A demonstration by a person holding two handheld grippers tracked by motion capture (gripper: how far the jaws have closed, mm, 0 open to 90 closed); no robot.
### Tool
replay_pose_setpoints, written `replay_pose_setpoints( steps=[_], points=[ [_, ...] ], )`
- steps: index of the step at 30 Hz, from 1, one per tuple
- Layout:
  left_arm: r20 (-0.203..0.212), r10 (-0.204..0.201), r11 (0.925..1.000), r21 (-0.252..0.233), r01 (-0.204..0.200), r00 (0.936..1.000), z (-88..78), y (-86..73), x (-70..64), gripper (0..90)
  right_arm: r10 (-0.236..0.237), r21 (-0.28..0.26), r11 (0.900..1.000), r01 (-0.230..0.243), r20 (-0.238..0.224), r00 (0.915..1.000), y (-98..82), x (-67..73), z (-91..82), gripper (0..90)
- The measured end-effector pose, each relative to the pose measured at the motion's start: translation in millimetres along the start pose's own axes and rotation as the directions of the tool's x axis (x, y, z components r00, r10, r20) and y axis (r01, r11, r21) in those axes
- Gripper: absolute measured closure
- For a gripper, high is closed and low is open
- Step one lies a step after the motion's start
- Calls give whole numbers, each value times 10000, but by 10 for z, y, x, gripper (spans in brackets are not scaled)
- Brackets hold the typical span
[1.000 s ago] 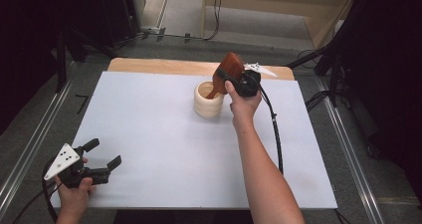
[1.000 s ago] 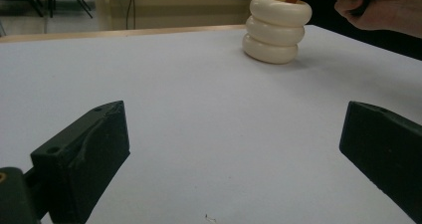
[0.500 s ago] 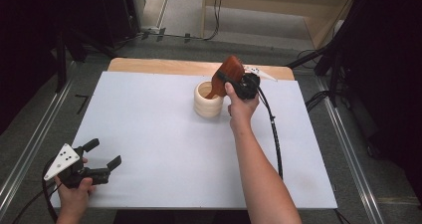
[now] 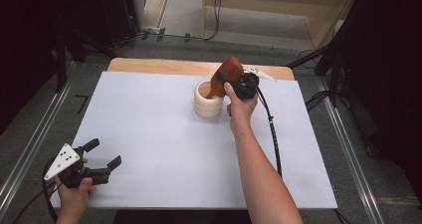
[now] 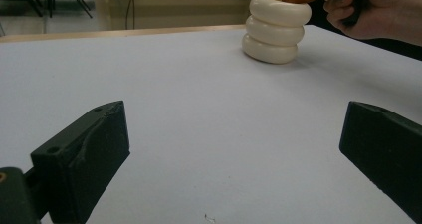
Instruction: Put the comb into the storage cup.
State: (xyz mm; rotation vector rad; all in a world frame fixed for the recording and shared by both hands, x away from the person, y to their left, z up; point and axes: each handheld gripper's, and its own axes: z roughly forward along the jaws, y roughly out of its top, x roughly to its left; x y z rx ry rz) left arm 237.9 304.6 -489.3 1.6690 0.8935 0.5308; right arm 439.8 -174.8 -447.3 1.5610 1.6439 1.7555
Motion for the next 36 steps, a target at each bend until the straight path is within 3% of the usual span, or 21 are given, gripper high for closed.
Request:
replay_pose_setpoints(
  steps=[6,14,16,21,29,36],
  points=[
    [32,24,10000,-9,-24,10000,-1,0,-1,0,-165,189,9997,164,84,9998,17,-6,-43,368],
    [51,28,10000,-1,-28,10000,-1,0,-1,0,-230,379,9990,226,94,9997,46,-13,-83,203],
    [64,28,10000,-5,-28,10000,0,0,0,0,-398,493,9980,390,161,9991,45,-6,-85,106],
    [58,37,10000,7,-37,10000,0,0,-1,0,-1086,559,9927,1071,246,9938,37,34,-114,3],
    [47,73,10000,43,-73,10000,1,0,-7,0,-1681,769,9833,1650,350,9852,41,92,-178,0],
    [67,83,10000,30,-83,9999,5,-1,-9,0,-1766,655,9827,1734,465,9832,54,88,-277,0]
  ],
)
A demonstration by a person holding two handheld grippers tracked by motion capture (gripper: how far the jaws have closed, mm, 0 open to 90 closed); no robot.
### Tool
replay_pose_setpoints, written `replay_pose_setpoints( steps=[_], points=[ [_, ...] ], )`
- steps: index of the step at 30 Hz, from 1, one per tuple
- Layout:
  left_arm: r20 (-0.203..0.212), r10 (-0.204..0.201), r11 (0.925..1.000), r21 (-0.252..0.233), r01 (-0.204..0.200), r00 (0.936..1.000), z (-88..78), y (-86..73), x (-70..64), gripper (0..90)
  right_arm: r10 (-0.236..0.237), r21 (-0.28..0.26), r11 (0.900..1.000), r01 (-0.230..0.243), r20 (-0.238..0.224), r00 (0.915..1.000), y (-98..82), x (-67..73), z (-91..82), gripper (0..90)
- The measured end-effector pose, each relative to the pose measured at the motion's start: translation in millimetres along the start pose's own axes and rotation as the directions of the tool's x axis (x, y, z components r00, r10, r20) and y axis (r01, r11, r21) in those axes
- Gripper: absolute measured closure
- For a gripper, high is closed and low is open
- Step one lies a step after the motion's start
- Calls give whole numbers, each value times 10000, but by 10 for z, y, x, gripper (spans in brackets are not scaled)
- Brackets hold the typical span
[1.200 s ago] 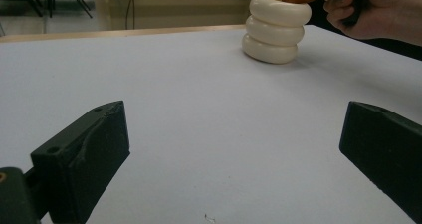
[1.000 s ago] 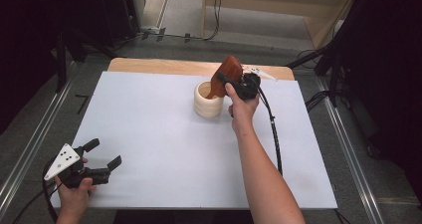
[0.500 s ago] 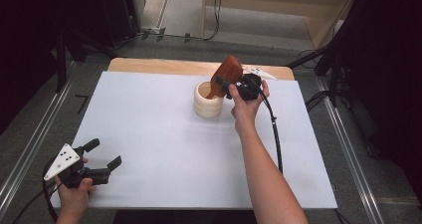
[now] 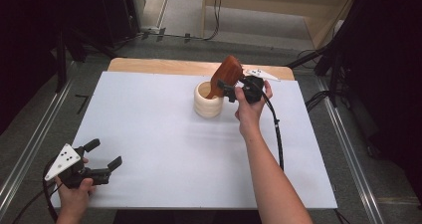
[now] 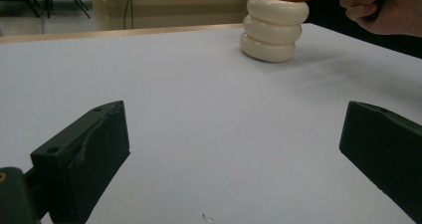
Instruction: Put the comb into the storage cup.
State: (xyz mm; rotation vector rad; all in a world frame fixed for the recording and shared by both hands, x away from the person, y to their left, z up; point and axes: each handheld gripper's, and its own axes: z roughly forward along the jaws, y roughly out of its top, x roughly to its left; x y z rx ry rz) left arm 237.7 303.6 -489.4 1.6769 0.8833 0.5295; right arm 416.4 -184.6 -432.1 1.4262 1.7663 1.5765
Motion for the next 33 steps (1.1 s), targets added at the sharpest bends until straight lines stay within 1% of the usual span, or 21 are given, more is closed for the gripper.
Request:
replay_pose_setpoints(
  steps=[1,6,8,12,16,17,21,33],
  points=[
    [1,-4,10000,-5,4,10000,1,0,0,0,22,-33,10000,-22,-54,10000,-1,-5,-17,0],
    [-21,10,10000,24,-10,10000,0,1,-2,0,-47,-57,10000,47,-1,10000,-13,-28,-77,0],
    [-21,11,10000,19,-11,10000,0,1,-2,0,-4,-85,10000,4,-43,10000,-17,-26,-105,0],
    [-30,14,10000,19,-14,10000,2,0,-3,0,-160,-105,9998,159,-90,9998,-24,-21,-163,0],
    [-20,39,10000,37,-39,10000,3,1,-5,0,-232,-106,9997,232,-18,9997,-43,-24,-222,0],
    [-21,38,10000,36,-38,10000,3,1,-5,0,-210,-113,9997,209,-51,9998,-49,-22,-239,0],
    [-24,46,10000,36,-46,10000,4,1,-6,0,-465,-99,9989,465,4,9989,-85,-20,-294,0],
    [-19,80,9999,67,-80,10000,9,1,-10,0,-614,-109,9981,613,-146,9980,-222,-50,-499,0]
  ],
)
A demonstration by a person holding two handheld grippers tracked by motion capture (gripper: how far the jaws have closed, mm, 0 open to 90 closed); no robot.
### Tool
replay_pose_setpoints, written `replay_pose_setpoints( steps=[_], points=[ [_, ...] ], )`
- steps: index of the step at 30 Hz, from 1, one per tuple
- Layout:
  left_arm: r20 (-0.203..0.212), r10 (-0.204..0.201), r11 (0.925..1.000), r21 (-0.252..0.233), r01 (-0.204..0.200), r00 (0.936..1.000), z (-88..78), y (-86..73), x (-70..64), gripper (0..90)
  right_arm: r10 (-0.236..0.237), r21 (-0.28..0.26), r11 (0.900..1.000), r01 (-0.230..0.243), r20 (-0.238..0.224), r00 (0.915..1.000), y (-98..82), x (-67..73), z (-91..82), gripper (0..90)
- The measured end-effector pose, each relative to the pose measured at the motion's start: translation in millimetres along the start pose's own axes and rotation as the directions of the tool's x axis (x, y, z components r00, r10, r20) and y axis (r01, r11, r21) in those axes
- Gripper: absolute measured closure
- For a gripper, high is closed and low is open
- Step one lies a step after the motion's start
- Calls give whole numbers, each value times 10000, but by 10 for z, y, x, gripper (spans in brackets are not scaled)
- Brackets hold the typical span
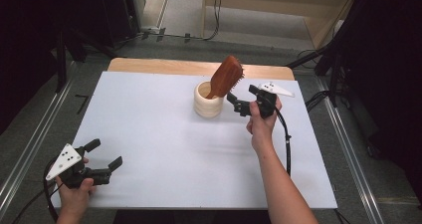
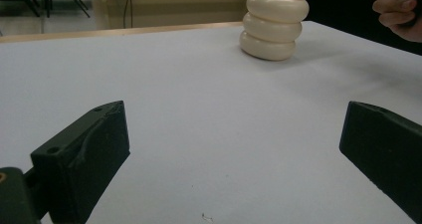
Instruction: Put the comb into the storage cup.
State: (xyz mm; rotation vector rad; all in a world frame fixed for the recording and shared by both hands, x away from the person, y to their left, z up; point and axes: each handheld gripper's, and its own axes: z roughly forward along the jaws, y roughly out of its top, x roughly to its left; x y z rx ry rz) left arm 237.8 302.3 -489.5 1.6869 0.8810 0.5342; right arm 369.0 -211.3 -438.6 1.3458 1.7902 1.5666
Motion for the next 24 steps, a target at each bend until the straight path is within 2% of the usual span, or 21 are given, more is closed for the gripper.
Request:
replay_pose_setpoints(
  steps=[18,24],
  points=[
    [3,17,10000,2,-17,10000,4,-1,-6,0,-700,128,9975,700,-11,9975,-178,35,-254,0],
    [10,21,10000,3,-21,10000,4,-1,-7,0,-743,73,9972,743,-18,9972,-217,42,-349,0]
  ],
)
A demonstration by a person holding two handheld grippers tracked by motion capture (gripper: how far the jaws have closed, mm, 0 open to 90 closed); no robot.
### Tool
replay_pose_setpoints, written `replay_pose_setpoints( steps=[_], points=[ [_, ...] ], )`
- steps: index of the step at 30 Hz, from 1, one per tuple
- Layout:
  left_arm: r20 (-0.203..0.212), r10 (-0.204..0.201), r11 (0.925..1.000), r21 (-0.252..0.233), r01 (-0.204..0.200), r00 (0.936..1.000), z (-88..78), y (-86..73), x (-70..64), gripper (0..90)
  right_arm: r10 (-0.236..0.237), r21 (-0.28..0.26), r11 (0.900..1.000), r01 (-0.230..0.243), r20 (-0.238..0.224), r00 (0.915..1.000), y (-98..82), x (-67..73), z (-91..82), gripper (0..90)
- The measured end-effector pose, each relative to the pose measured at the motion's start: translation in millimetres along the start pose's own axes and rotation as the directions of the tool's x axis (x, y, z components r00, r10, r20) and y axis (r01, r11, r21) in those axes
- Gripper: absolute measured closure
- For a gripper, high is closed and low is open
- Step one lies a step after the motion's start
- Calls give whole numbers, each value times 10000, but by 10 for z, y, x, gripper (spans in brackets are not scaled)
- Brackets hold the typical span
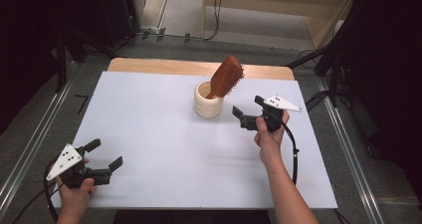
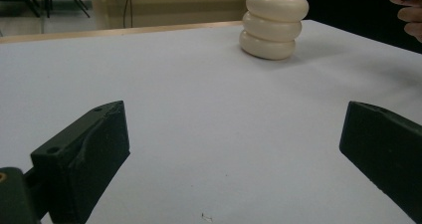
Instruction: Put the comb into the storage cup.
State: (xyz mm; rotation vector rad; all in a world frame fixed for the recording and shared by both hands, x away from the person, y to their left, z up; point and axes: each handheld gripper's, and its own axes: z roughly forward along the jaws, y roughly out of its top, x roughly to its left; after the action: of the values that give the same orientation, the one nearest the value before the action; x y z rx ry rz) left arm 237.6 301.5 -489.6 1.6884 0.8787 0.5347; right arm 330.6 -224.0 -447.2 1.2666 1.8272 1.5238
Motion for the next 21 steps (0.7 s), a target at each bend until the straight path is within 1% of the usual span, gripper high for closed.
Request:
replay_pose_setpoints(
  steps=[11,14,15,17,21],
  points=[
    [-4,12,10000,29,-12,10000,1,0,-2,0,-68,-156,9999,68,34,10000,-90,-30,-207,0],
    [2,15,10000,44,-15,10000,3,0,-4,0,-126,-128,9998,126,-8,9999,-133,-29,-261,0],
    [6,20,10000,45,-20,10000,5,0,-6,0,-139,-104,9998,140,69,9999,-149,-26,-280,0],
    [-5,50,10000,74,-50,10000,5,0,-8,0,-145,-141,9998,145,39,9999,-182,-33,-316,0],
    [-10,20,10000,58,-20,10000,1,-1,-6,0,-173,-175,9997,175,128,9998,-248,-44,-398,0]
  ],
)
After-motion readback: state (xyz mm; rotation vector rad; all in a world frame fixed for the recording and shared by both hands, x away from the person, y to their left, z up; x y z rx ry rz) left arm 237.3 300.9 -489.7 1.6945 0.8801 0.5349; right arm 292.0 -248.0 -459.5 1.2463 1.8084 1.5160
